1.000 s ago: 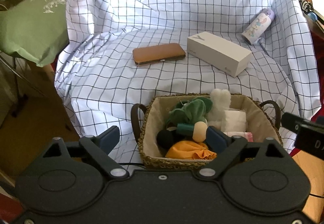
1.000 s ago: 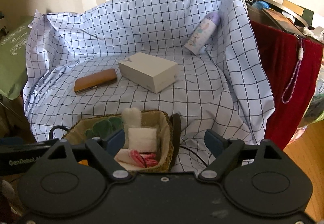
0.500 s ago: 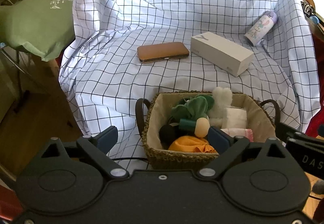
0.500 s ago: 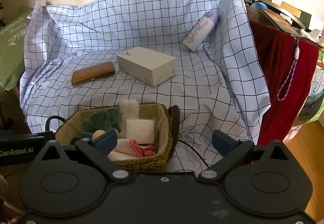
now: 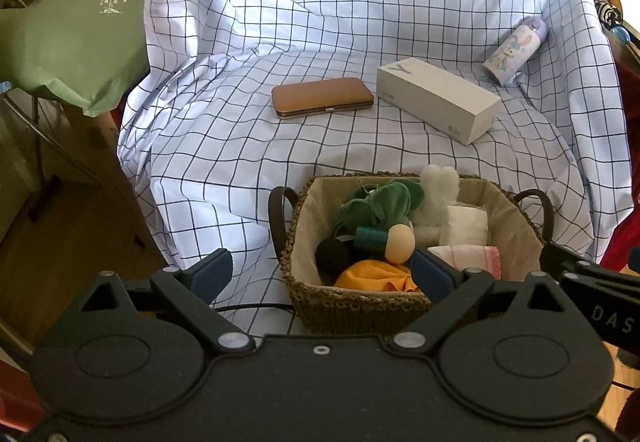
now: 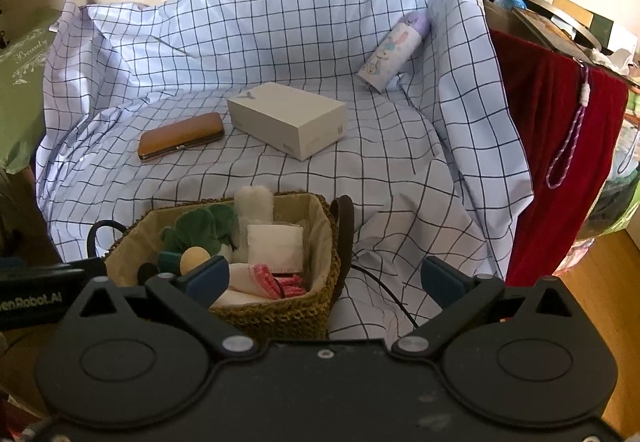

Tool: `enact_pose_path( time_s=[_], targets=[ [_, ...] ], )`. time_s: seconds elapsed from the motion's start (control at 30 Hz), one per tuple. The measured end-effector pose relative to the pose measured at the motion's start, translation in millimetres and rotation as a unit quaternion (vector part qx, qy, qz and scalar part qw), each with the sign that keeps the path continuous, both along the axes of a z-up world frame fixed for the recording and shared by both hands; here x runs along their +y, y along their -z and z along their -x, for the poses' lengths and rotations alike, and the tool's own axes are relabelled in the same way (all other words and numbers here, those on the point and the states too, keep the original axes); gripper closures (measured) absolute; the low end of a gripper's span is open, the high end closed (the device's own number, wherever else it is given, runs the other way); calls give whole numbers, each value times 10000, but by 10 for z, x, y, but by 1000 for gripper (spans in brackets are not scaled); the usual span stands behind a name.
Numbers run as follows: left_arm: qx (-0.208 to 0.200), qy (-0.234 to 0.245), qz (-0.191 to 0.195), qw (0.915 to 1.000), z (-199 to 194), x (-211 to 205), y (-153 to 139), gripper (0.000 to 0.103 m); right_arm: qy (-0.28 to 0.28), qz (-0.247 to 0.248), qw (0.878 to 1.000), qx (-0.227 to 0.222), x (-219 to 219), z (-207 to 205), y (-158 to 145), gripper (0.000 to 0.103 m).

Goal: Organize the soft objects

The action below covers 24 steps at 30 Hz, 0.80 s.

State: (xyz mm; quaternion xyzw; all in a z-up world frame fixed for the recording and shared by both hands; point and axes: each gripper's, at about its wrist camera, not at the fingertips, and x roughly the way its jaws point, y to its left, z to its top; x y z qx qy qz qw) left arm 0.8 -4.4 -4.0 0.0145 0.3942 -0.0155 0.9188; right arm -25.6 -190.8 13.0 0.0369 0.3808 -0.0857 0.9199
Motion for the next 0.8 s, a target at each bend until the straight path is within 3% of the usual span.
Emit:
enact_pose_path(
  time_s=[0.8],
  targets=[
    [43, -130, -129, 9998, 33, -17, 36, 9, 32, -93, 9998, 161, -23, -19, 58, 0]
  ],
)
